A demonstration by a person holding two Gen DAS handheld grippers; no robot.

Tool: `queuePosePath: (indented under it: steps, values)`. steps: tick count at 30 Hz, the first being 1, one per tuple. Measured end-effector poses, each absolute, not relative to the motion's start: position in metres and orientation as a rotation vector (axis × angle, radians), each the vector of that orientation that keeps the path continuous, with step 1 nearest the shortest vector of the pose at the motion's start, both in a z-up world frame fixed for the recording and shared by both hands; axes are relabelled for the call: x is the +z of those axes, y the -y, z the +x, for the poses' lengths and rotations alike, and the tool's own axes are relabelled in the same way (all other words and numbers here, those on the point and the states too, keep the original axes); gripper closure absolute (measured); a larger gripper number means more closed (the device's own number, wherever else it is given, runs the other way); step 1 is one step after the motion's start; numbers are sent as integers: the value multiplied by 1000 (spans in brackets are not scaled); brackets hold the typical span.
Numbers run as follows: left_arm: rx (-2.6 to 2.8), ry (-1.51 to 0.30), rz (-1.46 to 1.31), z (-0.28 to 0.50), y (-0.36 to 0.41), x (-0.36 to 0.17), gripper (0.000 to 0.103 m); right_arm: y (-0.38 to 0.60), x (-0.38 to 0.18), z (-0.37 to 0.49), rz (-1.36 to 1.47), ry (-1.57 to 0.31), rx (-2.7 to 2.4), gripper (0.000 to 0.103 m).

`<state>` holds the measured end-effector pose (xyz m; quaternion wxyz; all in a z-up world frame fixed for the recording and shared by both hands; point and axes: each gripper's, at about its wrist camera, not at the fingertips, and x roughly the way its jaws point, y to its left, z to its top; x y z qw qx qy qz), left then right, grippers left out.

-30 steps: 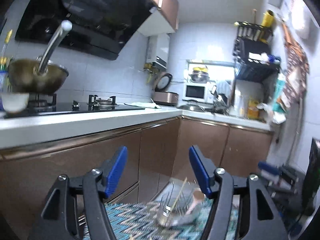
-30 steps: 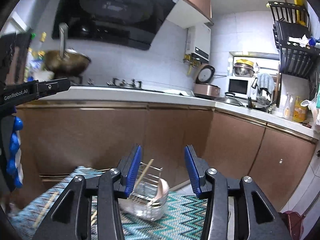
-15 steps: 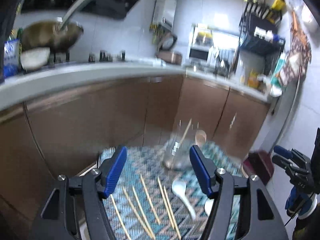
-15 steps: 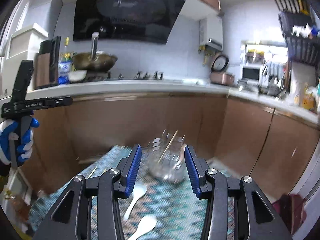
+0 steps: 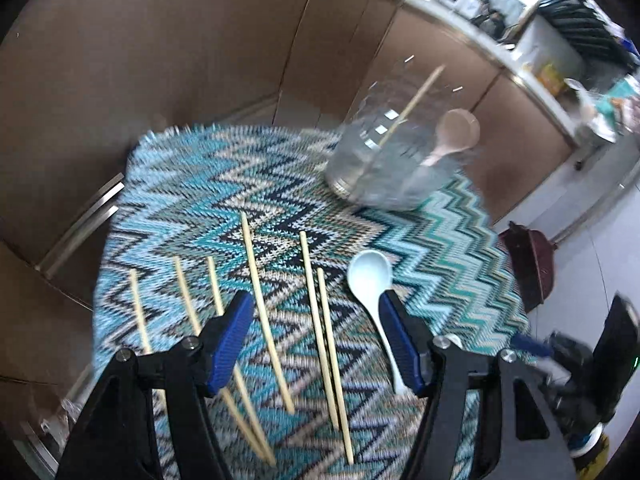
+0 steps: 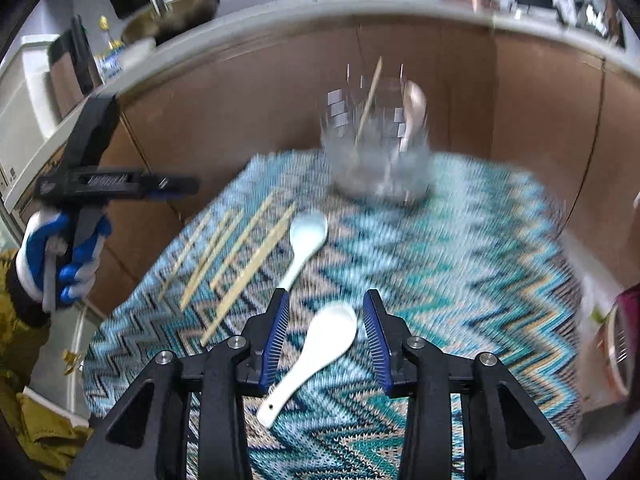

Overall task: Organize utensils
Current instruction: 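Move both tools back down toward the remaining utensils on the cloth, then grasp another white spoon with the right tool while the left tool grasps a chopstick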

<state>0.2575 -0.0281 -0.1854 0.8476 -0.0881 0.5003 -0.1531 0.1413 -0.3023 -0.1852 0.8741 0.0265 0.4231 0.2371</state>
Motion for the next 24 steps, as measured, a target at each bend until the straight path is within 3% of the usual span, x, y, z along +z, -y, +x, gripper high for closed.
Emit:
queuePosePath:
  steps: [3, 12, 21, 24]
  values:
    - [-305, -1131, -218, 287, 33, -209, 42, 303, -206, 155, 78, -949, 527, 73]
    - [-331, -1287, -252, 337, 53, -254, 66, 310, -251, 184, 112, -1078, 588, 79]
    - [-320, -1354, -224, 349, 63, -273, 92, 307, -265, 204, 114, -1150, 670, 92]
    - [-333, -1339, -240, 346, 64, -272, 94, 302, -264, 205, 85, -1147, 685, 95]
